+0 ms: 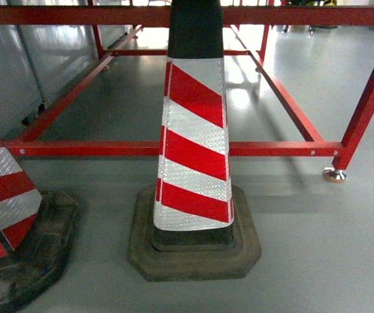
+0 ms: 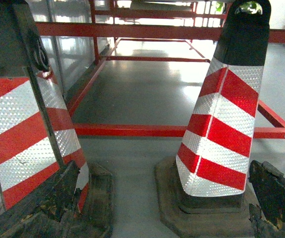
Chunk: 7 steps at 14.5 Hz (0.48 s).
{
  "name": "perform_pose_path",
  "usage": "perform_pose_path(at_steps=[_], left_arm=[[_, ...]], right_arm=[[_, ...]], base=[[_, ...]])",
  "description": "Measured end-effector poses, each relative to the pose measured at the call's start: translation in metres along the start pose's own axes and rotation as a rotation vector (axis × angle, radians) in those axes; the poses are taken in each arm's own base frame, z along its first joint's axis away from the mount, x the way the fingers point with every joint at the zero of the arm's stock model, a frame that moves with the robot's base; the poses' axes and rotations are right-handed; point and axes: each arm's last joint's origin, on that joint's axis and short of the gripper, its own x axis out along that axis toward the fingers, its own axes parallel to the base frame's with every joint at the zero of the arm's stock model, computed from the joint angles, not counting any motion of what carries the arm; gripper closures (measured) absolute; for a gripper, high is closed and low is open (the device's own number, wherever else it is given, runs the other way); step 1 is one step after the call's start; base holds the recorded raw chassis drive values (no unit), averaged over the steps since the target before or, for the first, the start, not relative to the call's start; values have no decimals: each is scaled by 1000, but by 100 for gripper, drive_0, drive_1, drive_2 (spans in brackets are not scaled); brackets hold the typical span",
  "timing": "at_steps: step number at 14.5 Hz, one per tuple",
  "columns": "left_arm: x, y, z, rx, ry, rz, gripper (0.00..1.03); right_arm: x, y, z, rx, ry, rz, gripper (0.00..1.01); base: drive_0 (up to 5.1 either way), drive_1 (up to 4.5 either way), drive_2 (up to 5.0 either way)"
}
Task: Sort blue parts and orange caps into right shelf containers
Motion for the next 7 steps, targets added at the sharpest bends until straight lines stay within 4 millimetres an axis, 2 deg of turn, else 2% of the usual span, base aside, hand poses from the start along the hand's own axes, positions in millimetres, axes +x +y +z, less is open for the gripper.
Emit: perform_pose_path(at_steps=[7], left_arm=[[0, 0, 0, 0, 0, 0, 5]], right_arm=[[0, 0, 0, 0, 0, 0, 3]], base=[[0, 0, 0]])
